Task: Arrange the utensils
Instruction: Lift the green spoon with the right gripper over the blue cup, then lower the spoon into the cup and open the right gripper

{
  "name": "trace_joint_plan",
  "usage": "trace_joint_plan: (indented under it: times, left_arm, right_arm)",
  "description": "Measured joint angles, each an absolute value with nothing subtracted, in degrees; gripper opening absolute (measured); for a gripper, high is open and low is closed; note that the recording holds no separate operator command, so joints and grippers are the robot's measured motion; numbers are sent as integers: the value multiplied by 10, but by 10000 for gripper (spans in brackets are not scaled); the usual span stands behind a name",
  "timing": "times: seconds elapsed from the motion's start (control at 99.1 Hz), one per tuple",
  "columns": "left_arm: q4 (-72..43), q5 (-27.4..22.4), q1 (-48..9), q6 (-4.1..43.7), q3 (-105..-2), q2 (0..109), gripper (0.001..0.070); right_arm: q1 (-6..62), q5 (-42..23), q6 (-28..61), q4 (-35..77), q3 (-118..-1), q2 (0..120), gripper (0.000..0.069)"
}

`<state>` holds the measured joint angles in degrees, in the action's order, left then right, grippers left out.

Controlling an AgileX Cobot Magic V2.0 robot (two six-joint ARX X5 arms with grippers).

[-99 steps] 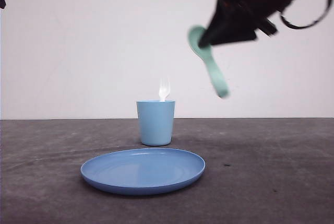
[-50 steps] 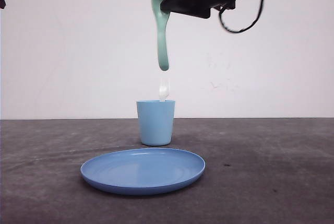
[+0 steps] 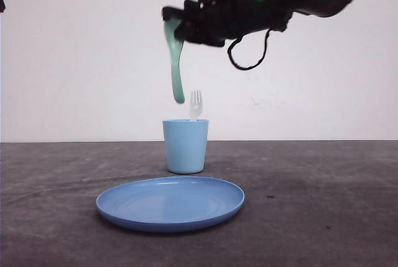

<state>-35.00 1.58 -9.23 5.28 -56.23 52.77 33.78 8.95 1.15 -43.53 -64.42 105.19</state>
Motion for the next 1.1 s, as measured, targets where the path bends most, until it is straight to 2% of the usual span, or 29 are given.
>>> trace_joint_plan:
  times: [0.383,0.968,1.029,1.099]
  left_arm:
    - [-350,16,-92,53,-562,528,199]
    - [-350,16,-92,53,-562,528,199]
    - [-350,16,-92,53,-562,528,199]
    - [-350,16,-92,53,-562,528,199]
  right_arm:
    - [331,89,22,-374,-660,1116,26]
    - [330,75,22,-349,-661,1135,27]
    - [331,75,22,-349,-661,1135,47]
    - [332,75,22,-349,-661,1135,118]
